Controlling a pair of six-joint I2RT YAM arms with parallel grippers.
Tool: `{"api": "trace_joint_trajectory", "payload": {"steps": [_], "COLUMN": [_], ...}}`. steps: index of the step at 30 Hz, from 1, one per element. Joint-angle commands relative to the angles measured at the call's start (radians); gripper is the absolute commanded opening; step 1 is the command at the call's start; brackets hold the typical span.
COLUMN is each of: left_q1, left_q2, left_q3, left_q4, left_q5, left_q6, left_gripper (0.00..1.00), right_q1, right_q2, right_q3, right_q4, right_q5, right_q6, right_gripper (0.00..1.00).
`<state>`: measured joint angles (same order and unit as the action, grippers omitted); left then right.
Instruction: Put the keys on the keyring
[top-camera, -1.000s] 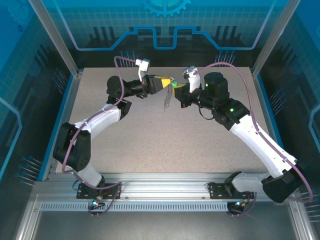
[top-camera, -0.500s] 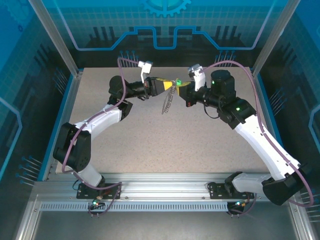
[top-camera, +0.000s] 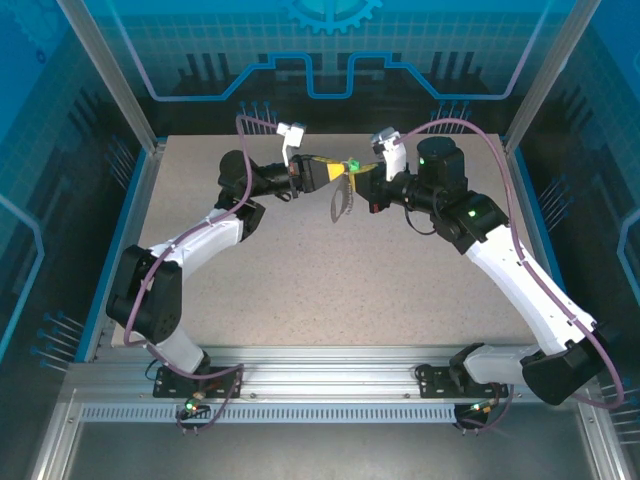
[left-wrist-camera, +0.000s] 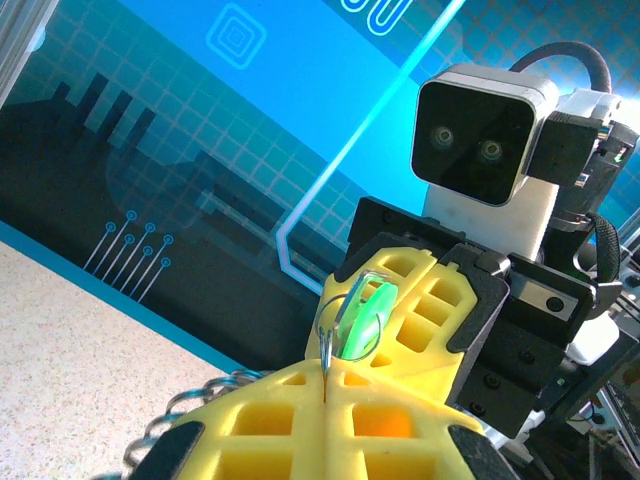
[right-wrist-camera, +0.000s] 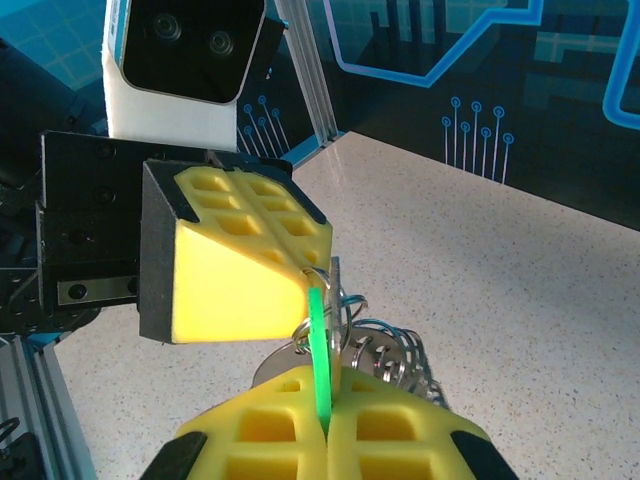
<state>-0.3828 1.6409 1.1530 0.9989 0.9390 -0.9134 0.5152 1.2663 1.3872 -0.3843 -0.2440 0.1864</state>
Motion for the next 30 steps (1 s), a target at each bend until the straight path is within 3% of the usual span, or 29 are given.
{"api": "trace_joint_trajectory", "payload": {"steps": [1,15,30], "left_q1": [-0.002,-0.002,-0.011], "left_q2": [-0.038,-0.036,-0.030], "left_q3": [-0.001,-0.003,0.001], "left_q4": [0.021,0.021,0.018], "left_q5": [0.007,0.009,0.007], "left_q6": [0.027,0.031,0.031], "left_gripper": [0.00,0.00,0.00], "right_q1": [-0.024,-0.081,-0.009], "right_q2": [-0.011,-0.024,0.044], "right_q3": [-0.015,-0.033,0.012], "right_q4": [-0.020,-0.023,-0.005], "right_q5": [0.006,-0.032,-0.041], "right_q6": [-0.017,0.002,0.007], "right_gripper": [0.00,0.00,0.00]}}
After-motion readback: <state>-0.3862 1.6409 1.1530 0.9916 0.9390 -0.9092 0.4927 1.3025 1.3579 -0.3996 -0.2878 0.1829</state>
